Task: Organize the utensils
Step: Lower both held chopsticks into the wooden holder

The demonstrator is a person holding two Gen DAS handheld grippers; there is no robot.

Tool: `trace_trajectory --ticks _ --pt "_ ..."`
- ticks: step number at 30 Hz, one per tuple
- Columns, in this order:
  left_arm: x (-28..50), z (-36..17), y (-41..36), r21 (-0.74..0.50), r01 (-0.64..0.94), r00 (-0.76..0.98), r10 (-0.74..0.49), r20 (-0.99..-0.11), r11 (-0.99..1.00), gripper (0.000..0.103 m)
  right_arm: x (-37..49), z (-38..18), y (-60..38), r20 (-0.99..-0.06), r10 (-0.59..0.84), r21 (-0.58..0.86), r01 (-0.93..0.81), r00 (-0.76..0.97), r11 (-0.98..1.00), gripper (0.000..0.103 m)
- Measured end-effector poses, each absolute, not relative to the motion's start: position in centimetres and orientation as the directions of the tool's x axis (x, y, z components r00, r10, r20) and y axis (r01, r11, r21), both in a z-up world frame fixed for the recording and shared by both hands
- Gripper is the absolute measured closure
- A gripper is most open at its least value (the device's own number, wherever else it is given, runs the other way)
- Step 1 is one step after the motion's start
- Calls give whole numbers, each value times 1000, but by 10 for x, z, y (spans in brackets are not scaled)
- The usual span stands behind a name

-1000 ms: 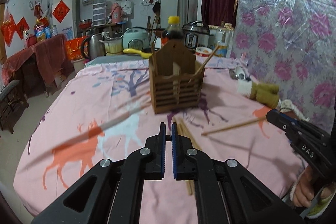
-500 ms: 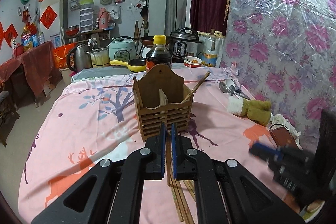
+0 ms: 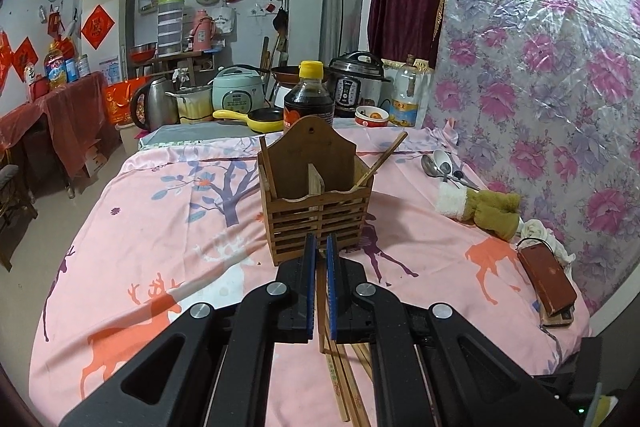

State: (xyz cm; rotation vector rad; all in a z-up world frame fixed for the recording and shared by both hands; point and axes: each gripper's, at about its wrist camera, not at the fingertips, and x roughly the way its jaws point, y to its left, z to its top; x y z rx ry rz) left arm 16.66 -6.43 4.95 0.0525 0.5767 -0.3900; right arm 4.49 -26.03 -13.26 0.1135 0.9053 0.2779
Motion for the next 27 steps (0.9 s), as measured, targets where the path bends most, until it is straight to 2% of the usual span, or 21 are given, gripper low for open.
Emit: trace_trajectory --ticks 2,4,8,16,27 --pt "166 49 -65 -53 371 770 -339 -540 927 97 41 -132 -258 -750 269 194 -188 604 963 82" --pt "166 49 -64 -52 370 771 -338 -539 928 97 41 -130 -258 -740 267 193 -186 617 963 97" --pt "167 51 -64 -49 372 771 -338 -539 927 97 40 -99 -264 -675 228 160 -162 702 974 97" --pt "174 82 -69 -20 379 797 -338 -501 925 97 71 2 -282 -482 214 163 -153 849 975 97" --pt "203 154 -85 21 365 862 -329 -386 931 97 157 96 -268 -344 231 164 -185 910 969 97"
